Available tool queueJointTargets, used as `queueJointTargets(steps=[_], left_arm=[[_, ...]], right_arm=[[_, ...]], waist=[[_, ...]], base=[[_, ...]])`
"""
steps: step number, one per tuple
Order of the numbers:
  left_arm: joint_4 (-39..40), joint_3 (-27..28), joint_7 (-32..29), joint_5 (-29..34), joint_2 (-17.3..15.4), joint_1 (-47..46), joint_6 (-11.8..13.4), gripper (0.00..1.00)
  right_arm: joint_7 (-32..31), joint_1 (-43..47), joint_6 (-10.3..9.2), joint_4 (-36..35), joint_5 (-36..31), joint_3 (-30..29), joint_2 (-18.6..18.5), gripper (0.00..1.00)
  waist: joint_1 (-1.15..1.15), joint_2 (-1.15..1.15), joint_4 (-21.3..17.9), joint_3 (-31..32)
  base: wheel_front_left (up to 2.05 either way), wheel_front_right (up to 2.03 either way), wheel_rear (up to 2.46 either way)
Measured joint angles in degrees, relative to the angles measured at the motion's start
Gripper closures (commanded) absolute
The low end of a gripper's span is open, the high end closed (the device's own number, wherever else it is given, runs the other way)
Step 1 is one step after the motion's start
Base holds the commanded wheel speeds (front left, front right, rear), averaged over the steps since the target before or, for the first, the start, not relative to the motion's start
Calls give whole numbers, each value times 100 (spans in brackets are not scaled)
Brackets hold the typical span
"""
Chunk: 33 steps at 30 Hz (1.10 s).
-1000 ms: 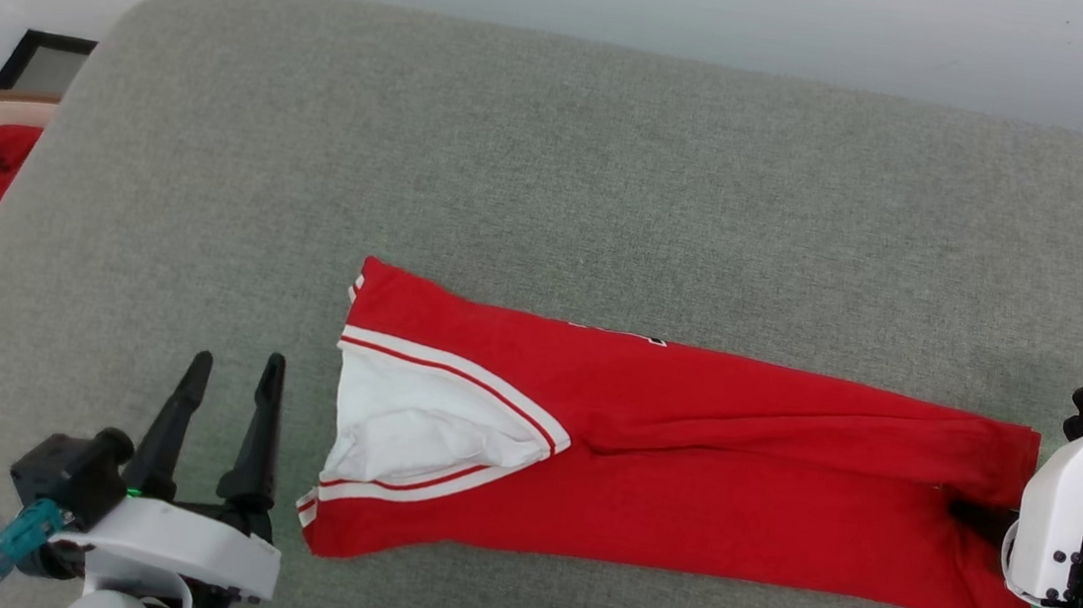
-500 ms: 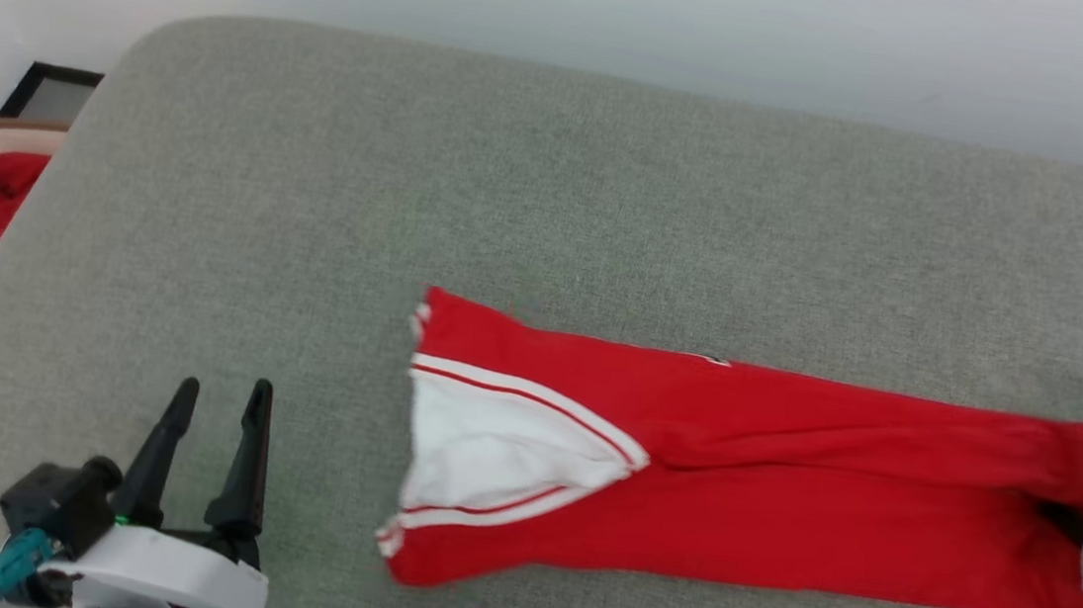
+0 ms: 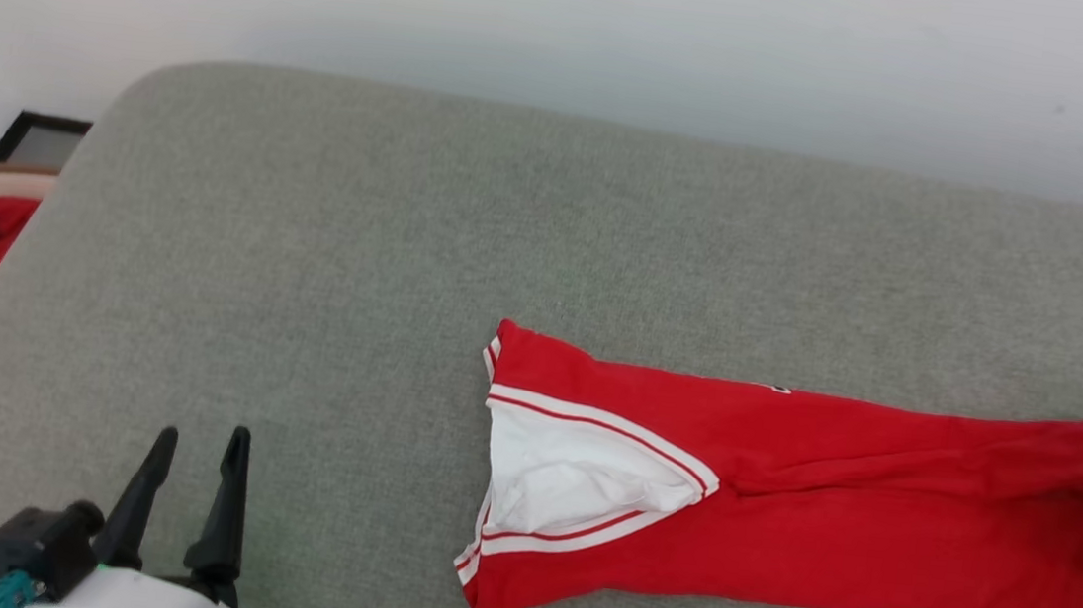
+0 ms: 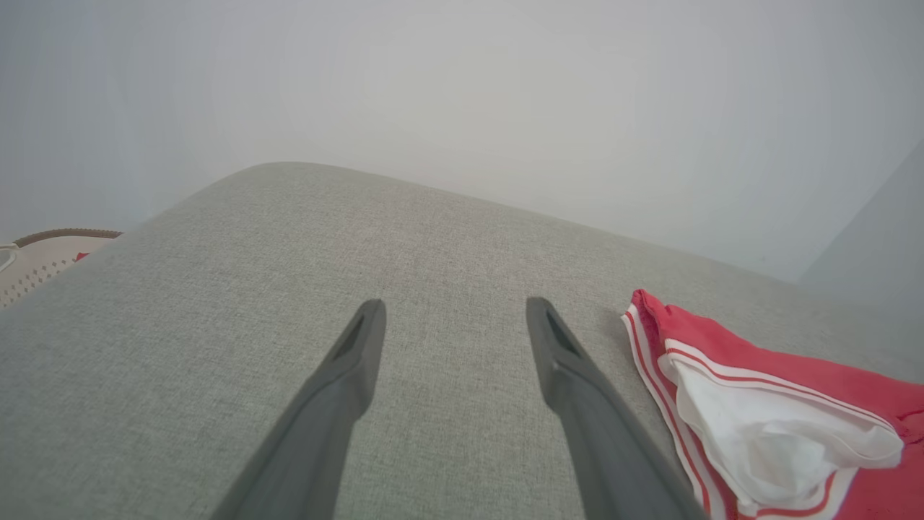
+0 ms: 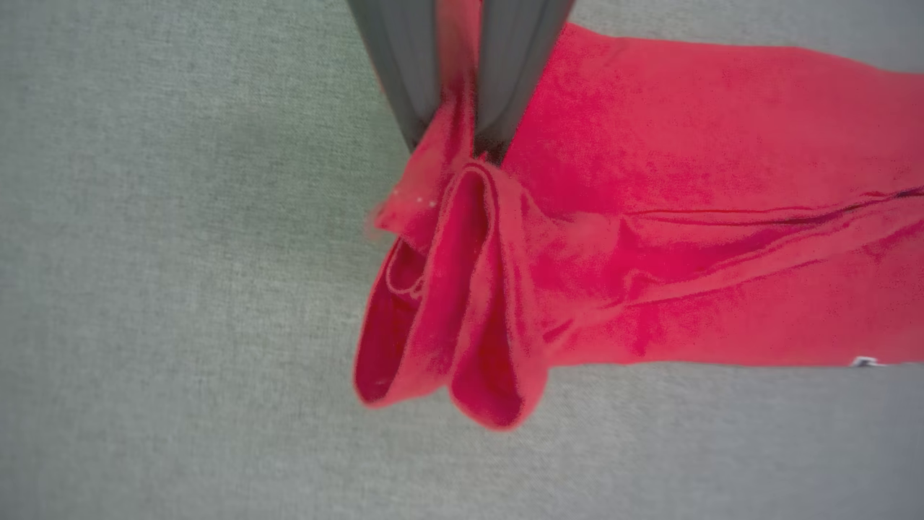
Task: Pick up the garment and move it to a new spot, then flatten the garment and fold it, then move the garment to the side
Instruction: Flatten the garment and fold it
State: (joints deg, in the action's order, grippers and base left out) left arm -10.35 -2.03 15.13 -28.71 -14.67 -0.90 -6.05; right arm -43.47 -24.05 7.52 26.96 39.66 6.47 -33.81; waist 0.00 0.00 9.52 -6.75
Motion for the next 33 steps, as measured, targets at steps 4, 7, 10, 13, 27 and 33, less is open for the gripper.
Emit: queueJointTargets(steps=[4,7,10,13,27,33], left_arm=[[-36,25,0,-1,1,134,-1,0],[-43,33,0,-11,-3,210,-1,0],[-60,-2,-5,-26,1,243,-2,0],[-62,-66,-35,-37,15,242,-8,0],[-235,-459,-57,-45,168,-68,-52,0],[-370,-590,-51,-49,218,-207,-74,0]], right_arm=[[-207,119,0,-645,460,147,131,100],[-319,277,0,-1194,650,277,204,100],[-403,379,-1,-1674,705,409,355,100],[-443,414,-1,-2012,722,606,659,100],[-26,-79,-1,-1388,308,1784,2093,100],[374,-414,-1,-701,202,2100,2440,100]], waist=[[0,0,-49,168],[0,0,-73,306],[0,0,-71,434],[0,0,-19,510],[0,0,571,504],[0,0,845,452]], base=[[0,0,0],[0,0,0],[0,0,0],[0,0,0],[0,0,0],[0,0,0]])
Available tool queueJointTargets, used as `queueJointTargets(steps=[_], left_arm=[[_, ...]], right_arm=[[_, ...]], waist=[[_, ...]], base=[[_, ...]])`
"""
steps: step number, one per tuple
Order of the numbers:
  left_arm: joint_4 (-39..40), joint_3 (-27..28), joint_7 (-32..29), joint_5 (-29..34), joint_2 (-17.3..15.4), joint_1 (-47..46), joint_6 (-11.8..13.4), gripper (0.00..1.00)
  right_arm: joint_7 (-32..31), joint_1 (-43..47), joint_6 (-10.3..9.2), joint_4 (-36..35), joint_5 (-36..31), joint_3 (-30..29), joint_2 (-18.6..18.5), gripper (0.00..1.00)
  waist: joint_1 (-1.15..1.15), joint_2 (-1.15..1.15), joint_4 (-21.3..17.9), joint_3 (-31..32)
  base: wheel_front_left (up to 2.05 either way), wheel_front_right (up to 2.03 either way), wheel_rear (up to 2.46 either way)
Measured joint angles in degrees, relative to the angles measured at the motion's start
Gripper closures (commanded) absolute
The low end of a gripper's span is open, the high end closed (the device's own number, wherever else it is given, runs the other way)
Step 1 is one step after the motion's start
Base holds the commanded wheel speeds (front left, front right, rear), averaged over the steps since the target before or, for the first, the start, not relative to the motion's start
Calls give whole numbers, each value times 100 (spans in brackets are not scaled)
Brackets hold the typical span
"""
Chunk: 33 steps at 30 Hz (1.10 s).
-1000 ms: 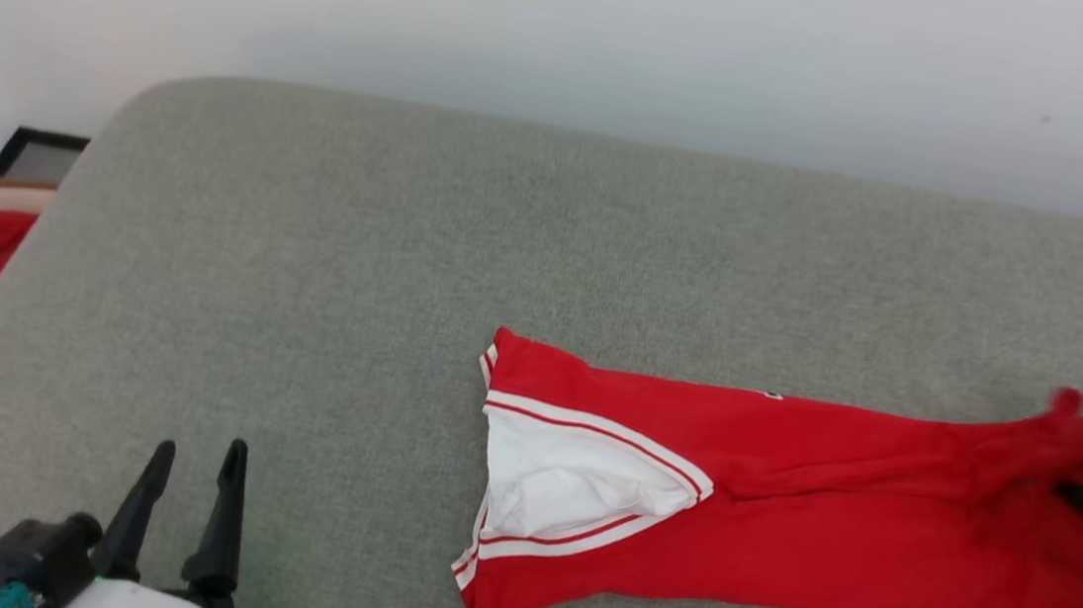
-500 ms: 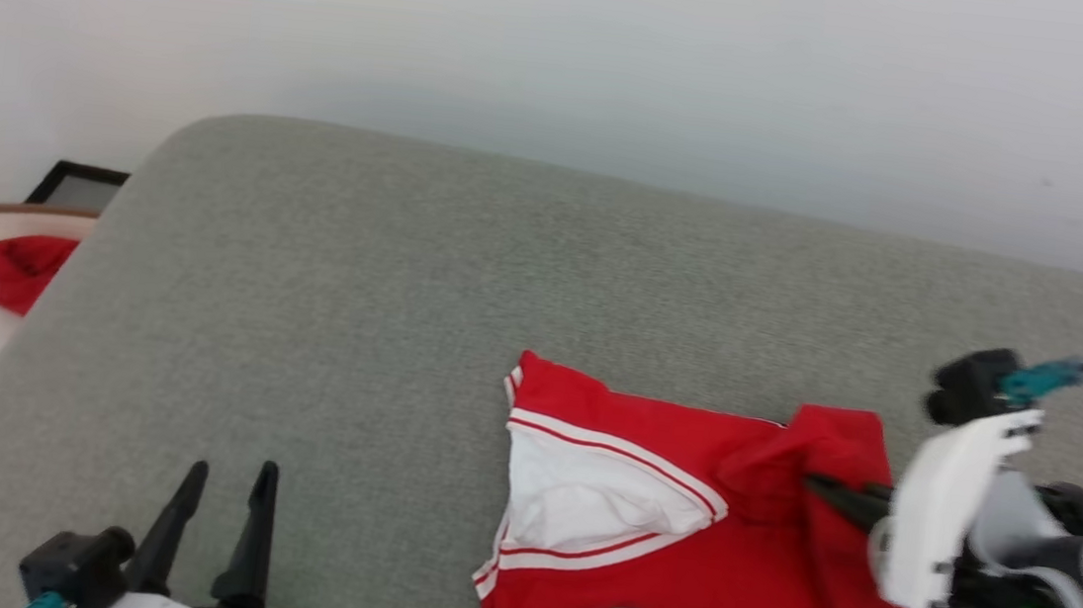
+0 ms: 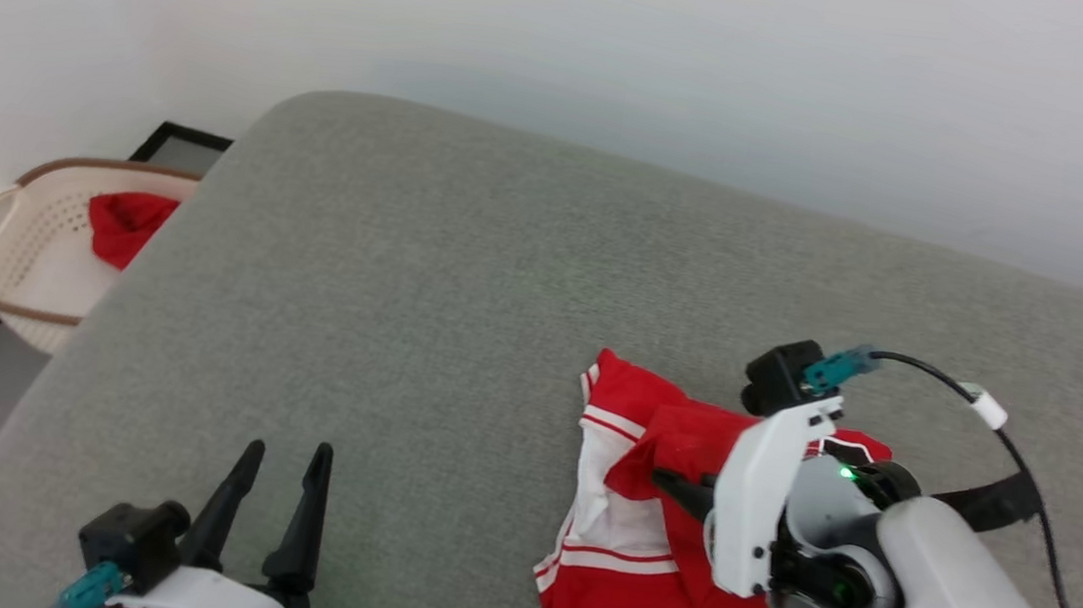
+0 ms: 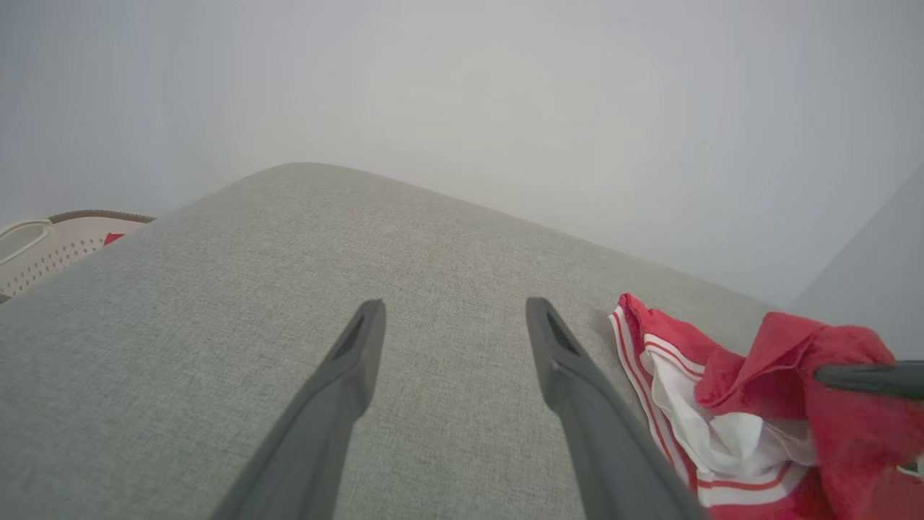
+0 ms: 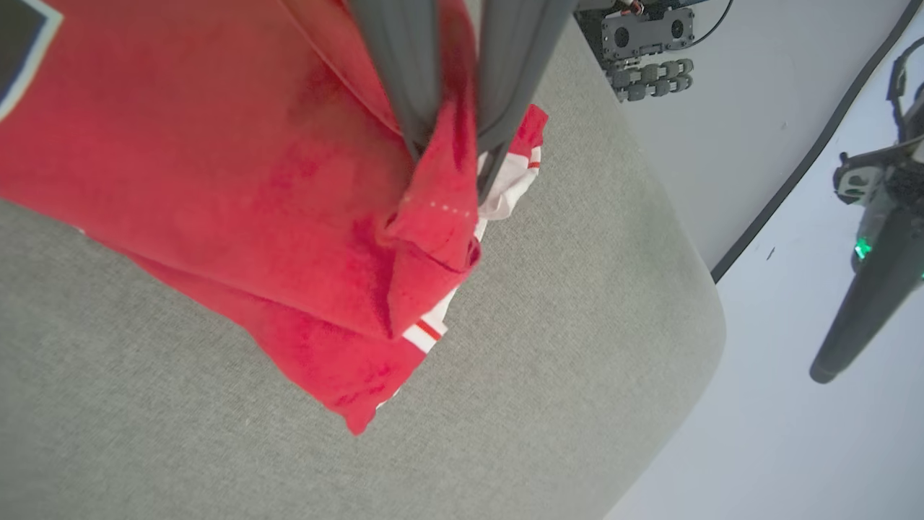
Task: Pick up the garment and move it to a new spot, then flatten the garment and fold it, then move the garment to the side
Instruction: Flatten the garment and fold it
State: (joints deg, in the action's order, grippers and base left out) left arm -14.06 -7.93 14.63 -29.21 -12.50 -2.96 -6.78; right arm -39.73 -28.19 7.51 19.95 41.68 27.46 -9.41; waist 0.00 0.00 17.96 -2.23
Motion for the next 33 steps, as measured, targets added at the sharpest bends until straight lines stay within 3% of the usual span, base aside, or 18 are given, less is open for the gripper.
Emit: queueJointTargets(steps=[11,12,13,14,15,24,33], left_arm=[[-226,-98,25,-73,76,-215,-34,0],[-238,-96,26,-87,75,-240,-34,0],[-252,-100,27,-98,74,-264,-35,0],[-266,-101,27,-99,74,-277,-36,0],[-281,-99,29,-105,68,-282,-36,0],[-255,113,51,-59,9,-227,-53,0],[2,422,51,104,51,55,-54,0]], right_arm=[[851,-538,0,1408,-67,439,423,100],[924,-582,0,1492,-60,494,446,71],[1010,-635,0,1548,-58,579,456,55],[1065,-696,0,1604,-32,645,474,17],[1107,-756,0,1648,8,711,491,0],[1489,-1057,0,1397,375,1250,193,0],[2365,-965,0,613,442,1533,-777,0]], waist=[[0,0,232,-142],[0,0,227,-149],[0,0,220,-157],[0,0,210,-162],[0,0,196,-164],[0,0,-93,-118],[0,0,-601,-41]], base=[[0,0,0],[0,0,0],[0,0,0],[0,0,0],[0,0,0],[0,0,0],[0,0,0]])
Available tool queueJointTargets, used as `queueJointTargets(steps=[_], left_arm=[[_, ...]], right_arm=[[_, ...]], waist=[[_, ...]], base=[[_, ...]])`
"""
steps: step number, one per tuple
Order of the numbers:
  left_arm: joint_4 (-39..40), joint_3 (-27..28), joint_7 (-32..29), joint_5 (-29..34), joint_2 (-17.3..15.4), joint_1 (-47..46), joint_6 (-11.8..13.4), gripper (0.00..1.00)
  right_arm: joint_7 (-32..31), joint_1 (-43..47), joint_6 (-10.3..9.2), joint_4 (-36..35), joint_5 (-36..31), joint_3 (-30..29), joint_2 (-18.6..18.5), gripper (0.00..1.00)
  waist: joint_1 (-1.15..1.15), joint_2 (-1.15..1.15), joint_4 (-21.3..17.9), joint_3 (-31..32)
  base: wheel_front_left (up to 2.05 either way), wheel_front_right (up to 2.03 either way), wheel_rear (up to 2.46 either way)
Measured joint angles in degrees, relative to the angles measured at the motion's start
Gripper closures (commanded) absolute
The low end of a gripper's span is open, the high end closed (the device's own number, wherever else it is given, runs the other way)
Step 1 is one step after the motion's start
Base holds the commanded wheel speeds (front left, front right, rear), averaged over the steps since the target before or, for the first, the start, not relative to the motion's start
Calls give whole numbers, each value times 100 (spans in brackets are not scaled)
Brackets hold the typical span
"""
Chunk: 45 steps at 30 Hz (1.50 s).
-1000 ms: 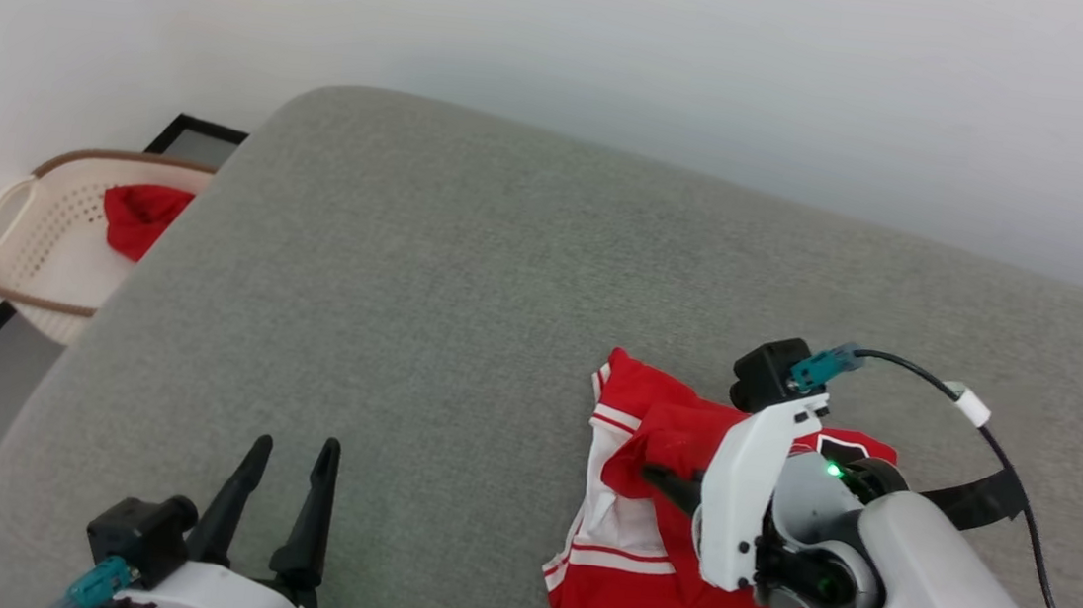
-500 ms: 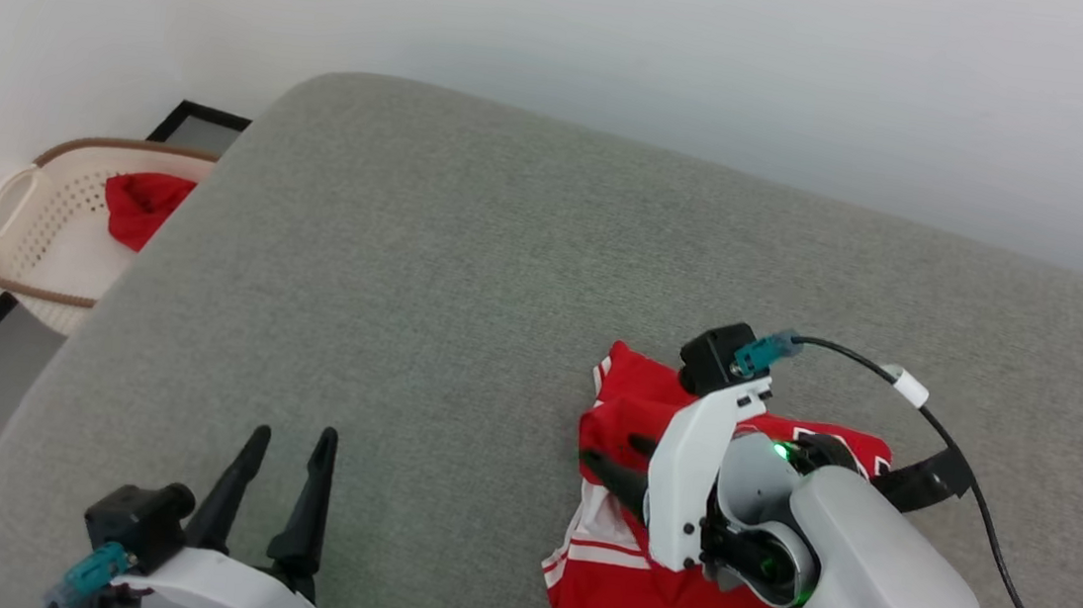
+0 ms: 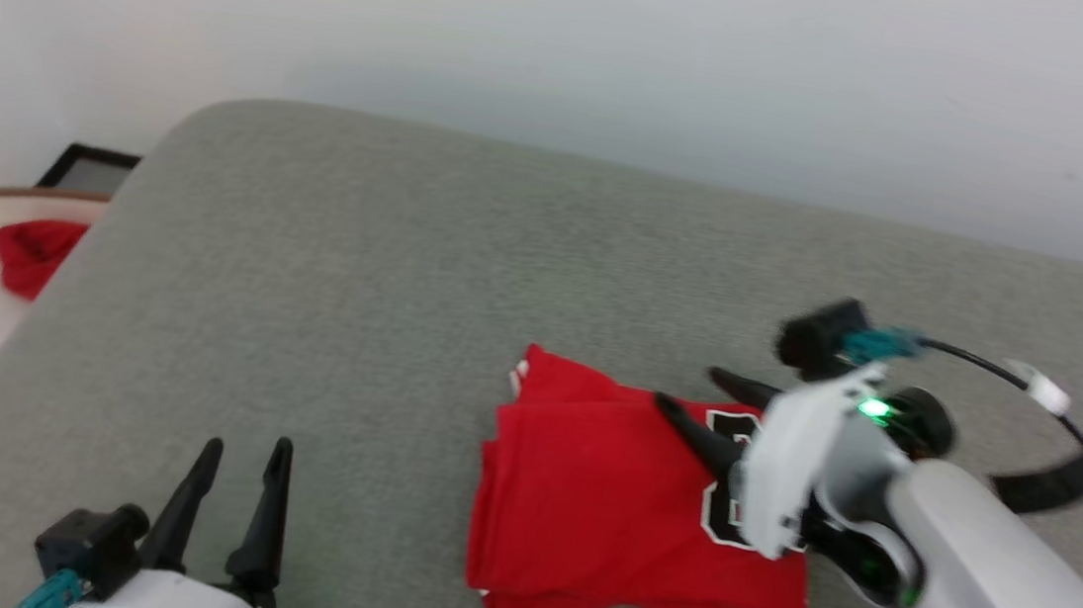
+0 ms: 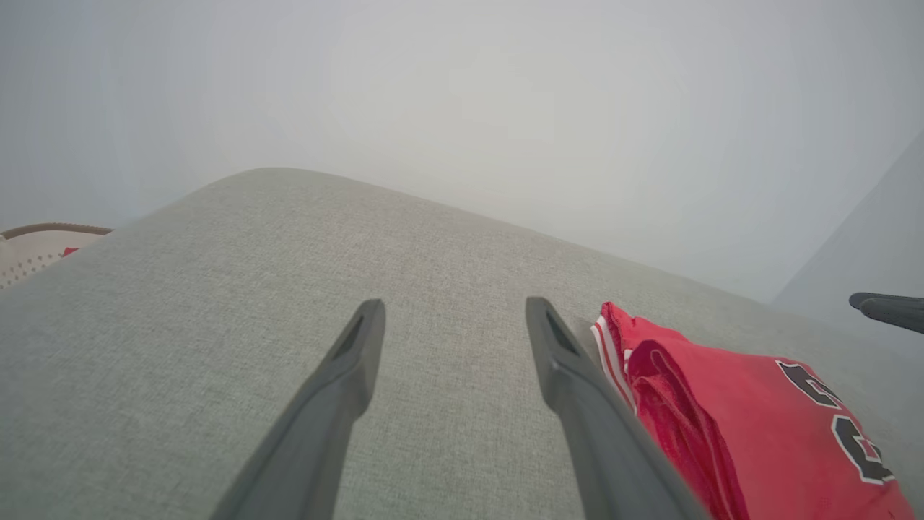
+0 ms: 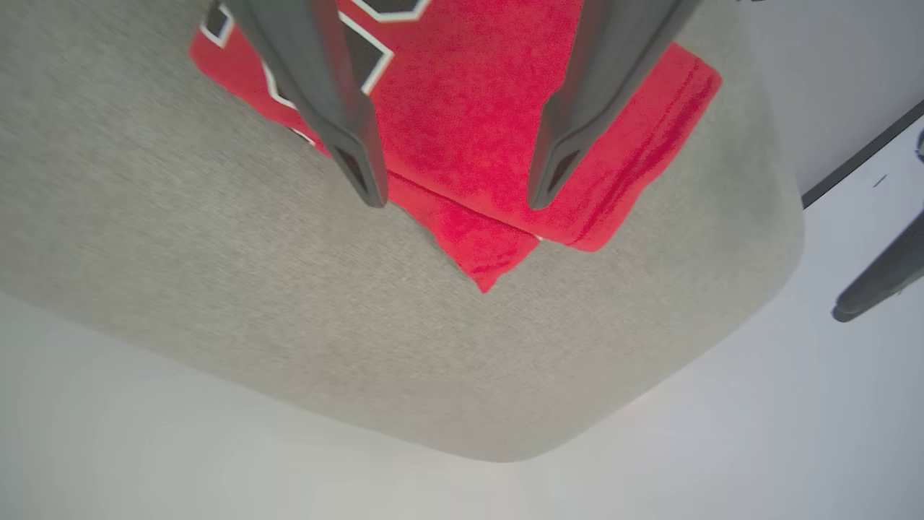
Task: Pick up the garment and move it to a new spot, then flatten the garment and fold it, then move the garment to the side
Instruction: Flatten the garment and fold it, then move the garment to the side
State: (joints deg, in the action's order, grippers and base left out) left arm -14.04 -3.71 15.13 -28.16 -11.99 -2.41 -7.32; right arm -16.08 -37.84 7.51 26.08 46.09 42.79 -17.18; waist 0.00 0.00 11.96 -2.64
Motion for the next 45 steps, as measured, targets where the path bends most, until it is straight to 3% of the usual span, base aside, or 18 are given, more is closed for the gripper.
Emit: queueJointTargets(steps=[7,17,29,45], left_arm=[[96,231,0,152,30,201,0,0],[249,432,0,416,32,404,-7,0],[396,659,0,456,-5,634,-7,0],[500,820,0,414,-49,754,-7,0]], right_arm=[[862,449,0,-300,-93,-201,-631,0],[1950,1352,0,-439,-342,-1025,-979,0],[2421,2612,0,-708,-622,-2095,-884,0],[2275,3500,0,-1256,-1050,-2955,-525,0]], waist=[[0,0,-462,63],[0,0,-1057,177],[0,0,-1237,380],[0,0,-1143,494]], base=[[0,0,0],[0,0,0],[0,0,0],[0,0,0]])
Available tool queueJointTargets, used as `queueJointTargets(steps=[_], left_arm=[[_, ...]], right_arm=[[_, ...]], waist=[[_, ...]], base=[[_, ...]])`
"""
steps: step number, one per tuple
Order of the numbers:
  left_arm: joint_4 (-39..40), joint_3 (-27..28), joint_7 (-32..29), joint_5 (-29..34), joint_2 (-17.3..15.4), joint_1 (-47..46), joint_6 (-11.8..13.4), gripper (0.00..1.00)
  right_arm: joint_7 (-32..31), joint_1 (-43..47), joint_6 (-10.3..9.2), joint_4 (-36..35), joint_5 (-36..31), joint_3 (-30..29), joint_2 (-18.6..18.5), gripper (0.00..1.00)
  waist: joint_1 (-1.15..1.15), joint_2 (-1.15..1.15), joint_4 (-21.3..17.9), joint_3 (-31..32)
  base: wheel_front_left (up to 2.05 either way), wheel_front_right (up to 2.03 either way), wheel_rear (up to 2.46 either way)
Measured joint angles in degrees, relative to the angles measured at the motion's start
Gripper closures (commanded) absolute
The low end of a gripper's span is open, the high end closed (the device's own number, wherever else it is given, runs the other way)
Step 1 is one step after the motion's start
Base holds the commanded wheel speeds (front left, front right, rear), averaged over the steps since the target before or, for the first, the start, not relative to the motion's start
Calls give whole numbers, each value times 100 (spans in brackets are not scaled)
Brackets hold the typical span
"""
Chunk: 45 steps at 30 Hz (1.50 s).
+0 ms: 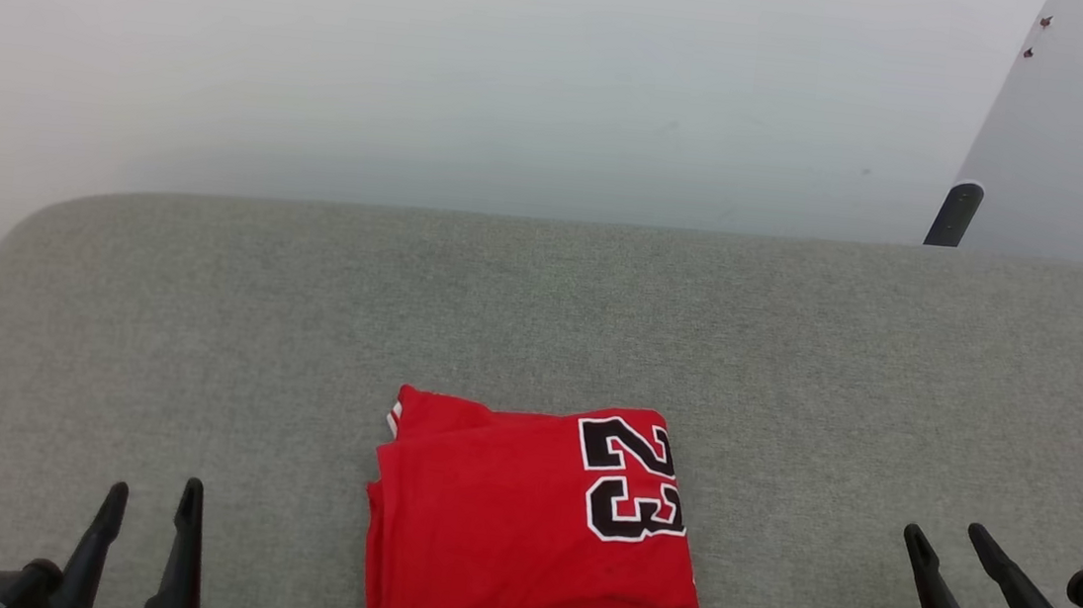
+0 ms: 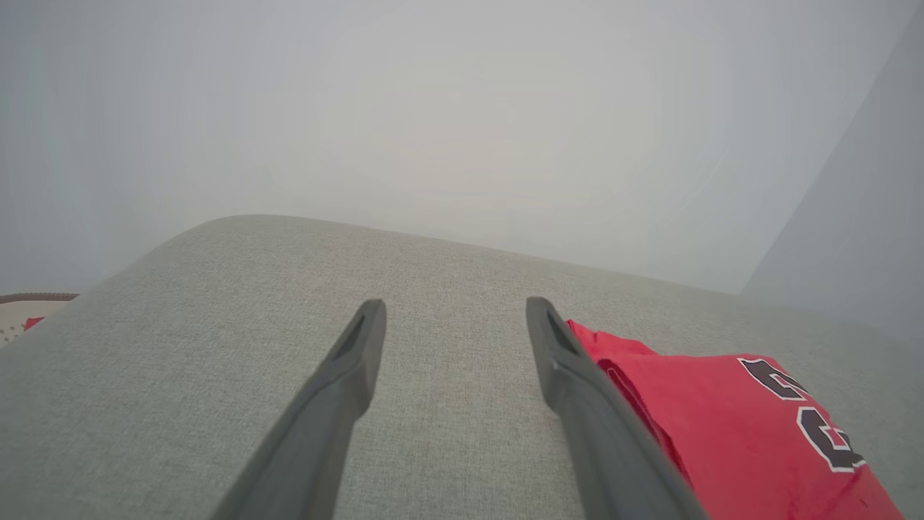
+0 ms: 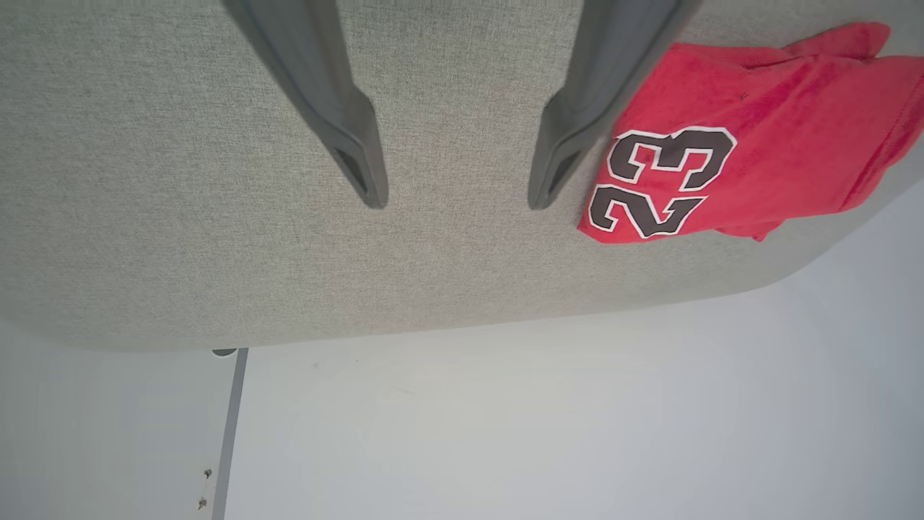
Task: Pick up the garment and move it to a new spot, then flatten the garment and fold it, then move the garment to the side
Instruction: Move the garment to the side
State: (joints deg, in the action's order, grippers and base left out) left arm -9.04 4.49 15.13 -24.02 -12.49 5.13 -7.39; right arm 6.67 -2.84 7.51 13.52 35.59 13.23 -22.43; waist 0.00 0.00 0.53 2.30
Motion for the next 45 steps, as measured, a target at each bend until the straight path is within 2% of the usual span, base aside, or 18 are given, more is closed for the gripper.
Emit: queueJointTargets(steps=[9,20,35,45], left_arm=[[19,-85,0,-26,-22,-13,0,0],[-9,-59,0,-11,-115,-11,0,0],[-58,-308,0,-67,-8,-71,0,0],[-53,-422,0,-87,166,-291,0,0]], right_arm=[[-283,109,0,-244,-141,-93,116,0],[-803,-151,0,-250,-143,439,227,0],[-1668,-760,0,564,-127,744,135,0],[-2481,-1268,0,1107,-413,736,79,0]], waist=[[0,0,109,-6],[0,0,590,-16],[0,0,1509,-155],[0,0,1846,-564]], base=[[0,0,0],[0,0,0],[0,0,0],[0,0,0]])
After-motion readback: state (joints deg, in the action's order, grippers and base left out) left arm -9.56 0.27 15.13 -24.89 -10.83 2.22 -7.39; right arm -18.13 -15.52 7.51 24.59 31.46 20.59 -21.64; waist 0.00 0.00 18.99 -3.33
